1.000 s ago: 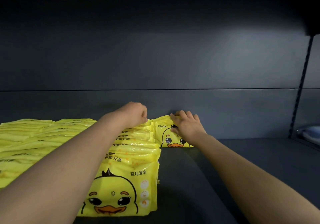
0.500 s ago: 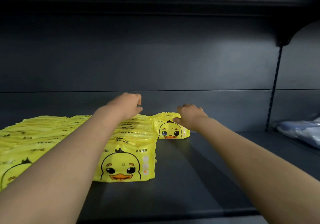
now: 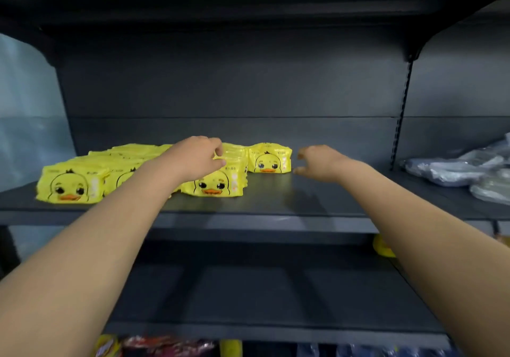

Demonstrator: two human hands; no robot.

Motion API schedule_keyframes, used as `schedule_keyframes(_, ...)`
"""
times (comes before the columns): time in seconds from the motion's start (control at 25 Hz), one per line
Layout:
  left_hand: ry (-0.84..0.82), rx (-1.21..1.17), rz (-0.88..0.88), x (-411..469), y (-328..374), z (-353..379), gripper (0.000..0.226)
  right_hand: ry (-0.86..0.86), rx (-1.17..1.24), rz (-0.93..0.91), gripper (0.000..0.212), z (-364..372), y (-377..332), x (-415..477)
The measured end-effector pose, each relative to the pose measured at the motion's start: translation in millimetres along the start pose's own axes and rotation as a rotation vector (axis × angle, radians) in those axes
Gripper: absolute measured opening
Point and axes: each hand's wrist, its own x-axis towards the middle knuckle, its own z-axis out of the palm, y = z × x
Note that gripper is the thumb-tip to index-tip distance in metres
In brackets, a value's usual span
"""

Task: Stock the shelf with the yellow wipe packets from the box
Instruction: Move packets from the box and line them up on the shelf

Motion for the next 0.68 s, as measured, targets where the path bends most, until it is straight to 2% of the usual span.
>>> schedule_keyframes(0.12,-0.061,-0.009,-0.023,-32,4,4,0.032,-0.035,0.034,-0.003,0.043,-1,-10,-42)
schedule_keyframes(0.32,-0.109,0.06,0.015,-68,17,29,0.032,0.048,0.022,-0.017,0.041,12,-20,-82)
schedule_keyframes(0.52,-0.156,0.04,-0.007,-109,43,26,0.031,-0.018,0.069,0.034,0.044,15,1,-124)
schedule_keyframes(0.68,-0.167,0.004,-0.04,-145,73,38,0.032,-0.03,0.107,0.008,0.047,32,16,-160)
